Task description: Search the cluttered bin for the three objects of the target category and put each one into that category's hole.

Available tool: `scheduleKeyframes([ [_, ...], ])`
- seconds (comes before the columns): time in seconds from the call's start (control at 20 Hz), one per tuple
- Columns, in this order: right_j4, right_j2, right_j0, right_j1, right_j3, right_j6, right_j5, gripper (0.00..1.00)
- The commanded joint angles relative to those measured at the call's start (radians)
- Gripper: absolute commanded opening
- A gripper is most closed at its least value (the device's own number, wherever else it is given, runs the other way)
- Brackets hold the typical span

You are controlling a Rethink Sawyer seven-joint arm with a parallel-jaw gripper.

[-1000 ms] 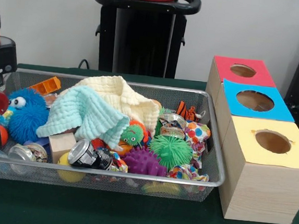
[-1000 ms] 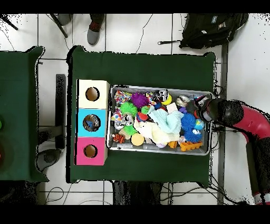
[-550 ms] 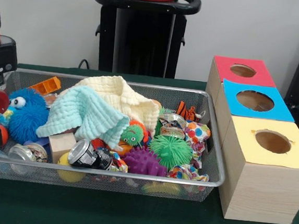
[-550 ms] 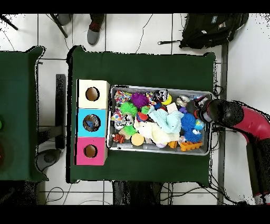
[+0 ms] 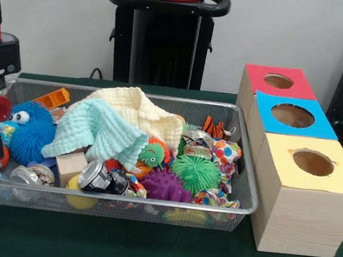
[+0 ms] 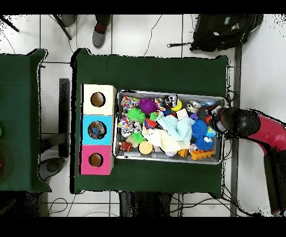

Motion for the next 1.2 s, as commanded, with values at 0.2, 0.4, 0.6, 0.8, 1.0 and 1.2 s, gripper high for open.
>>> scheduleKeyframes([
  [0.2, 0.008, 0.032, 0.010, -0.061, 0.063, -0.192, 0.073, 1.00],
  [0.4, 0.004, 0.030, 0.012, -0.057, 0.051, -0.199, 0.080, 1.00],
  [0.6, -0.003, 0.033, 0.008, -0.035, 0.035, -0.209, 0.071, 1.00],
  [0.8, -0.015, 0.033, 0.004, -0.009, 0.024, -0.218, 0.052, 1.00],
  [1.0, -0.021, 0.030, 0.007, 0.002, 0.016, -0.213, 0.044, 1.00],
  [1.2, -0.028, 0.028, 0.014, 0.014, 0.004, -0.210, 0.038, 1.00],
])
